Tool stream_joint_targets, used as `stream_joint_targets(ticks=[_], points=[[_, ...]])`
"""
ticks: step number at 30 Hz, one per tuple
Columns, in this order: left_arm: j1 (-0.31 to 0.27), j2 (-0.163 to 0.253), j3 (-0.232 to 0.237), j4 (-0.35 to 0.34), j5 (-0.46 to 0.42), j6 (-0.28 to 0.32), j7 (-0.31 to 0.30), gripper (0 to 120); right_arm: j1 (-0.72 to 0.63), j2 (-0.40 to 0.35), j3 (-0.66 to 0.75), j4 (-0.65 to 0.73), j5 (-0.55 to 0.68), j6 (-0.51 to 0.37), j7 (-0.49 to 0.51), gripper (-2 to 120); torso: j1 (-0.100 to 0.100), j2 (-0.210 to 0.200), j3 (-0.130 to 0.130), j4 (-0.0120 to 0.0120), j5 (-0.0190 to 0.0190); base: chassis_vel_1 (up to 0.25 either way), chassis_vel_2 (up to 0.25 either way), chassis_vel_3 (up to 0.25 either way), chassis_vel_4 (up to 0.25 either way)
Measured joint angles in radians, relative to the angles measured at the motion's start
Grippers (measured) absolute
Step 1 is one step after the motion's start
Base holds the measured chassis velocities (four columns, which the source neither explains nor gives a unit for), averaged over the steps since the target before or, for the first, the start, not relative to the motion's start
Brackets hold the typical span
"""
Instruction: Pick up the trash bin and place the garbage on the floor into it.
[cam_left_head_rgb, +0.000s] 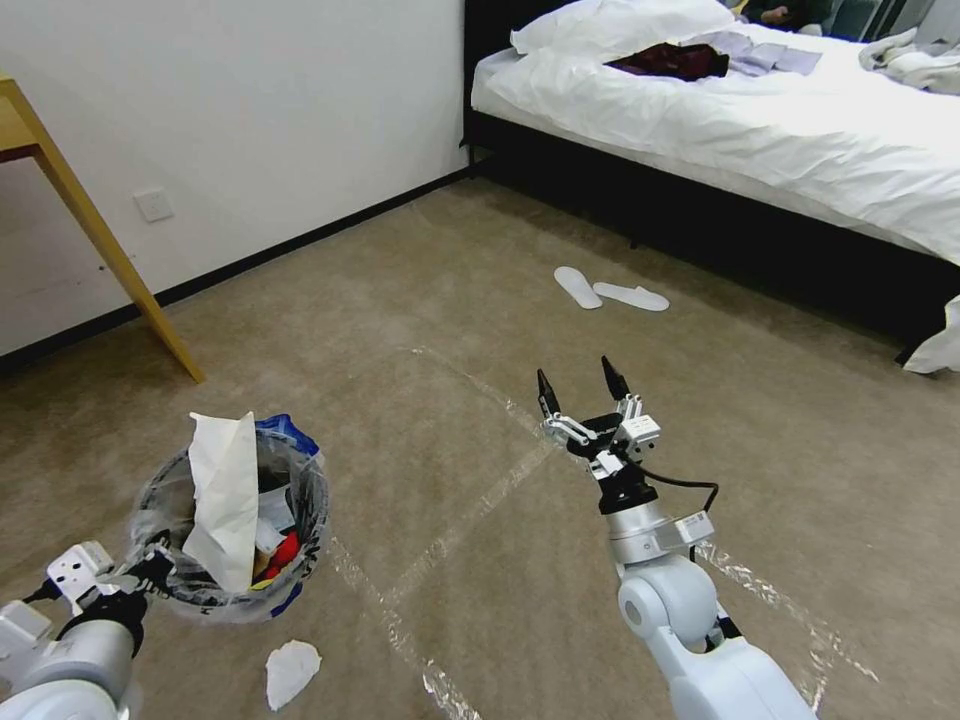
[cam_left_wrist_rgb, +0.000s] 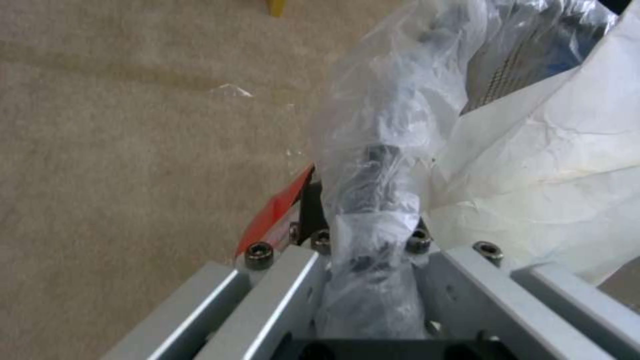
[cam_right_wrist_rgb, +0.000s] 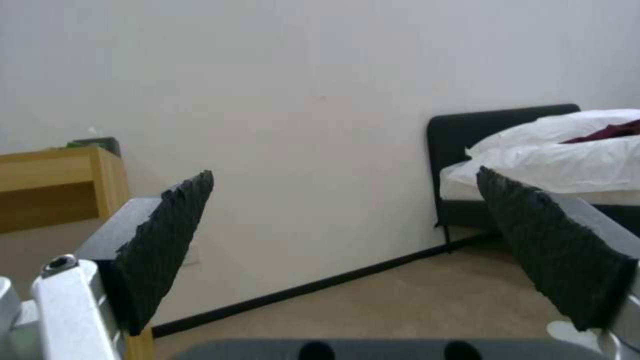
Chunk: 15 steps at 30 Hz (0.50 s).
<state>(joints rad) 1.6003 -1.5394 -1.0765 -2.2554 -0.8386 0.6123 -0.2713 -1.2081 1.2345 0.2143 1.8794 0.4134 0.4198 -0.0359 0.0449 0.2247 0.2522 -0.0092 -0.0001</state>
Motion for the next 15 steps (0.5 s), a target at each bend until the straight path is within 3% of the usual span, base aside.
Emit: stream_joint_targets(ticks=[15], points=[[0.005,-0.002,-0.003,-0.011,-0.002,0.000,-0.001,1,-0.004,-0.005,0.010,-0.002,-0.012,-0.005,0.005,100,0.000,0.000,0.000,-0.0002,0.0001,-0.132,0.127,0.137,-0.134]])
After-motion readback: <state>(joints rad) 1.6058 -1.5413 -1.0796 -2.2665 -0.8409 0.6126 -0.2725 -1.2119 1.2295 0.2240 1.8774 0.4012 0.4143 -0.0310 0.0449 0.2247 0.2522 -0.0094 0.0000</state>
